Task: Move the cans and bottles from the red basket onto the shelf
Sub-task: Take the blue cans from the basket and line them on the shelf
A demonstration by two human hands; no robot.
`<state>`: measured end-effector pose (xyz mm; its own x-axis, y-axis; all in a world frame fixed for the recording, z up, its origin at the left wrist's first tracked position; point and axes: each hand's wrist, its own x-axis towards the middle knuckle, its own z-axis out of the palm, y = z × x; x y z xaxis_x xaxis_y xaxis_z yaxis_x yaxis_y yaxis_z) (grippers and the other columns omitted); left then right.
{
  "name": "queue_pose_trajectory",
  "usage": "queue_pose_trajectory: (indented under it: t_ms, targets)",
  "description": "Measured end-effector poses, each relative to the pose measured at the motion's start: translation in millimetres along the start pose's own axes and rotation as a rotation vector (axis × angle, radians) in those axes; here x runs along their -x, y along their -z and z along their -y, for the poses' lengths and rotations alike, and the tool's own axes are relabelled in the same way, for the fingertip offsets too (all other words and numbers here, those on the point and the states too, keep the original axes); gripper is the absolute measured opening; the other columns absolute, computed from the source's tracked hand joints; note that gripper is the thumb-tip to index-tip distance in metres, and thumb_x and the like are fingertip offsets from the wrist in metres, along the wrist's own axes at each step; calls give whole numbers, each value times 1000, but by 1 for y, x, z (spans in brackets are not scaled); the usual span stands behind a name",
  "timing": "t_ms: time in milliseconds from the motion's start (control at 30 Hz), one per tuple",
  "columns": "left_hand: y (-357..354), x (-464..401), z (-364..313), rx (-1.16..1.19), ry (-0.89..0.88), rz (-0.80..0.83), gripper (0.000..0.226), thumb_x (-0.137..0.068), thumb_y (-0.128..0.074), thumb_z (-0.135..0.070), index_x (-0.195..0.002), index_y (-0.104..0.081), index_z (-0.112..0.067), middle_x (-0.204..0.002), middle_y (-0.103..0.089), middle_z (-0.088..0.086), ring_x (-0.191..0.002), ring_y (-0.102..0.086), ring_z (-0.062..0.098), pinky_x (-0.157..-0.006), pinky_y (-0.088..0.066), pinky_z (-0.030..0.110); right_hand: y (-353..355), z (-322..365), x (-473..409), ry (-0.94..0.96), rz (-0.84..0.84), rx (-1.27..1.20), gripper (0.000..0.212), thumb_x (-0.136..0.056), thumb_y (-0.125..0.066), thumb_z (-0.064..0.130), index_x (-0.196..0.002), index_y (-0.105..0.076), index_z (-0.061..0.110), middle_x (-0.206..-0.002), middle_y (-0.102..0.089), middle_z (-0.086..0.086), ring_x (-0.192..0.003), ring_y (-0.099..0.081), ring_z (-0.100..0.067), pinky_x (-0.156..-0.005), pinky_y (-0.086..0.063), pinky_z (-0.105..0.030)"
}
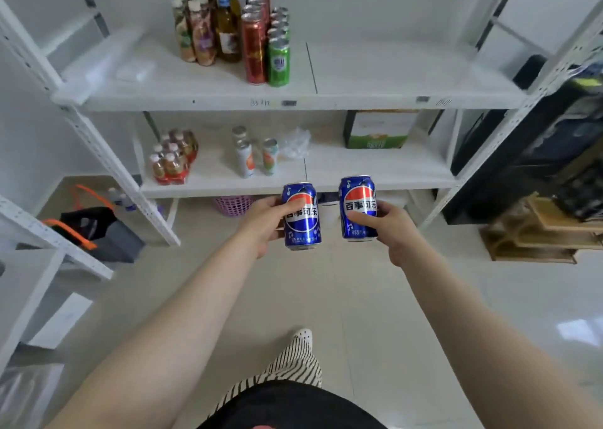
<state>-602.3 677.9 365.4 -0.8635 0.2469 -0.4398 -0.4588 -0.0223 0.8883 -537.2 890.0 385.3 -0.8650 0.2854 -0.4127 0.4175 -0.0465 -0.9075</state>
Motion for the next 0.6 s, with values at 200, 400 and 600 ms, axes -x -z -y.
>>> queue_pose_trajectory:
  t_ms: [200,400,600]
  targets:
    - [-60,-108,-84,-14,-47,92,36,-77,-76,-25,-108,-64,-11,-97,-71,4,-87,-68,19,-65,-51,27,46,72,-93,56,-115,-49,45,-73,-81,15,-112,-57,12,-98,-68,-2,-83,-68,-16,-68,-55,-26]
    - [-101,-188,-154,-54,-103,136,41,-77,-76,-26,-112,-63,-11,-99,-72,3,-86,-69,17,-68,-51,27,80,132,-172,87,-148,-53,49,-70,-83,17,-113,-60,14,-101,-70,-4,-88,-69,-20,-76,-56,-32]
    - [-130,-274,-207,-55,-170,95,36,-75,-78,-24,-106,-64,-13,-100,-72,4,-90,-69,19,-67,-52,25,100,179,-268,130,-80,-53,33,-73,-81,12,-99,-62,18,-99,-70,-4,-83,-68,-17,-71,-54,-25]
